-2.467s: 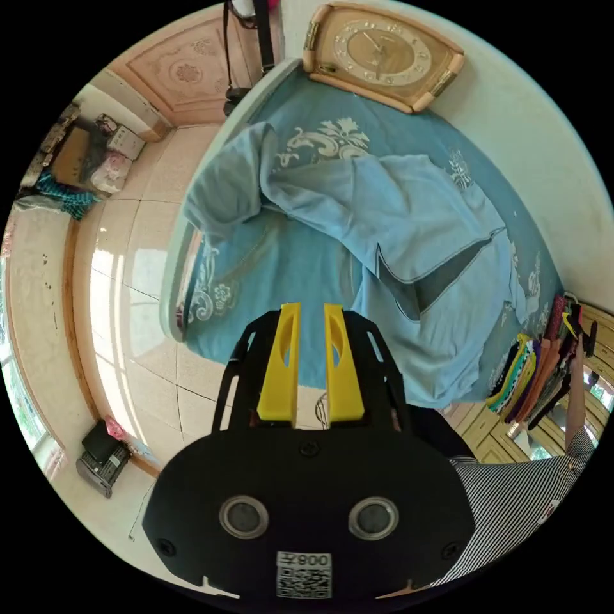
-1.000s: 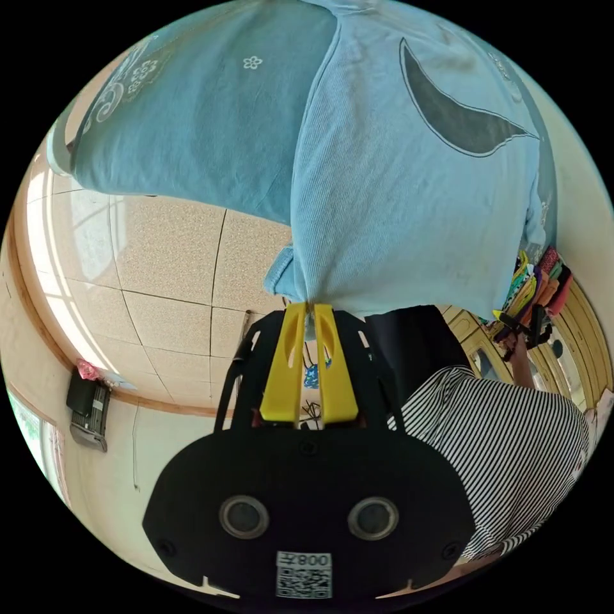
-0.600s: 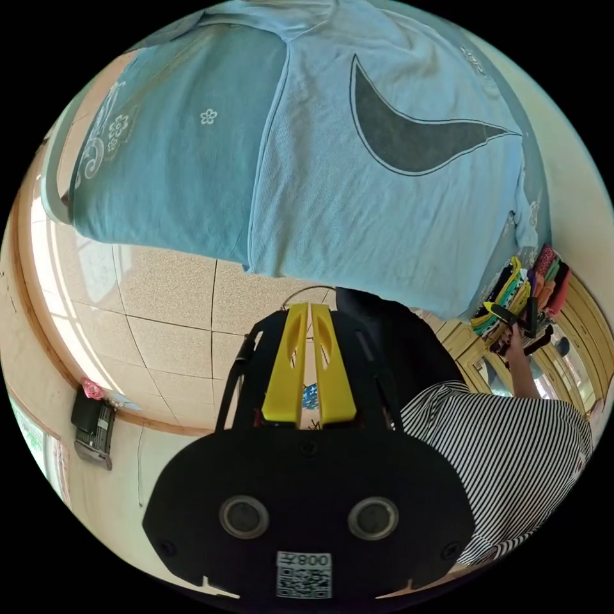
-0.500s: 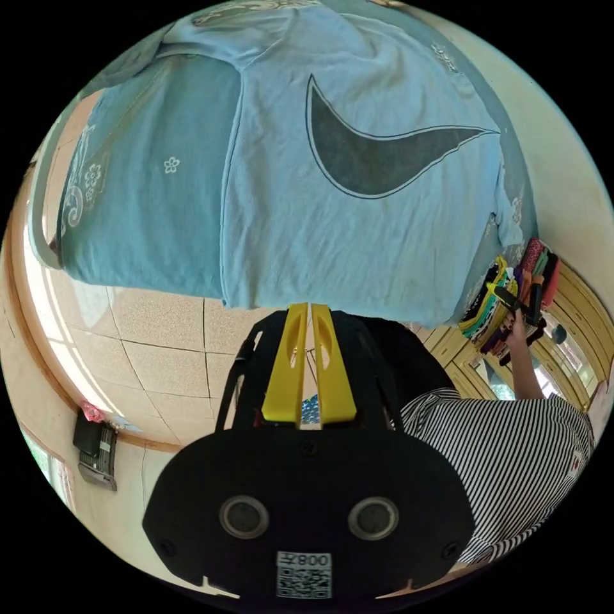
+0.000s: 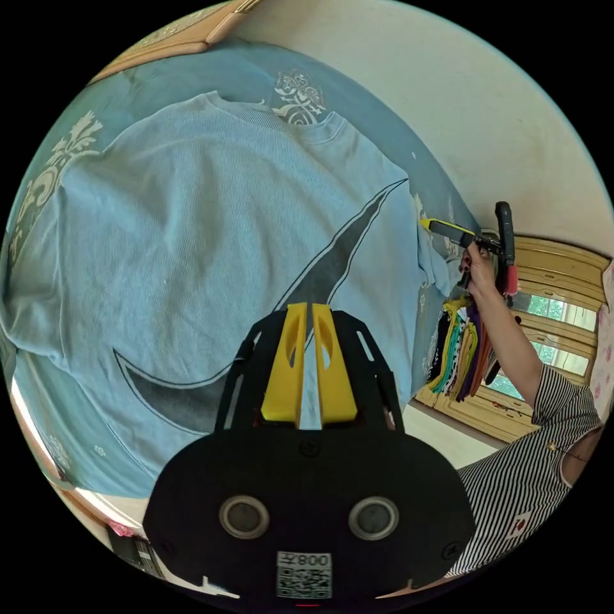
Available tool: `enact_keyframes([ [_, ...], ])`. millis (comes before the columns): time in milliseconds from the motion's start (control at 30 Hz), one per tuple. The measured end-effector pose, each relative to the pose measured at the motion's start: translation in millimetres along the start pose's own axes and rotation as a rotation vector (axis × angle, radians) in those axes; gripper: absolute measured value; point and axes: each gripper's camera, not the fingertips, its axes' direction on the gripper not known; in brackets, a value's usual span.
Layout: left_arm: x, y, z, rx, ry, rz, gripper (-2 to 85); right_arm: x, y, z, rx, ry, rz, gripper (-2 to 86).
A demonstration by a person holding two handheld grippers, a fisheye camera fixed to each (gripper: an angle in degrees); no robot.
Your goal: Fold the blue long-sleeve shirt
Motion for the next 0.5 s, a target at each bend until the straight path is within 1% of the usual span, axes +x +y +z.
enact_keyframes([
  [67,-5,-18,18,0.010,-0.016,0.006,1.2,0,-3,10,-0.016,0.015,0.005,5.6],
  [200,-23,-37,70,-0.052,-0.031,-0.017,0.6,9,9,-3,0.006,-0.009,-0.016,2.1],
  [267,-26,-36,73,-0.024,-0.032,-0.008,0.4,18,17,-28,0.059,-0.001,0.005,1.4],
  [300,-23,-35,72,0.004,-0.024,0.017,0.3,25,26,-53,0.124,0.018,0.010,1.1],
  [333,-19,-34,69,0.034,-0.011,0.046,0.3,34,33,-75,0.173,0.009,0.014,0.9],
  [400,-10,-37,68,0.078,0.023,0.121,0.3,51,36,-91,0.197,-0.059,0.032,0.6],
  [467,-1,-45,74,0.094,0.031,0.157,0.4,64,32,-83,0.167,-0.068,0.053,0.4],
  [500,6,-53,83,0.088,0.043,0.190,0.5,73,26,-70,0.108,-0.083,0.085,0.2],
])
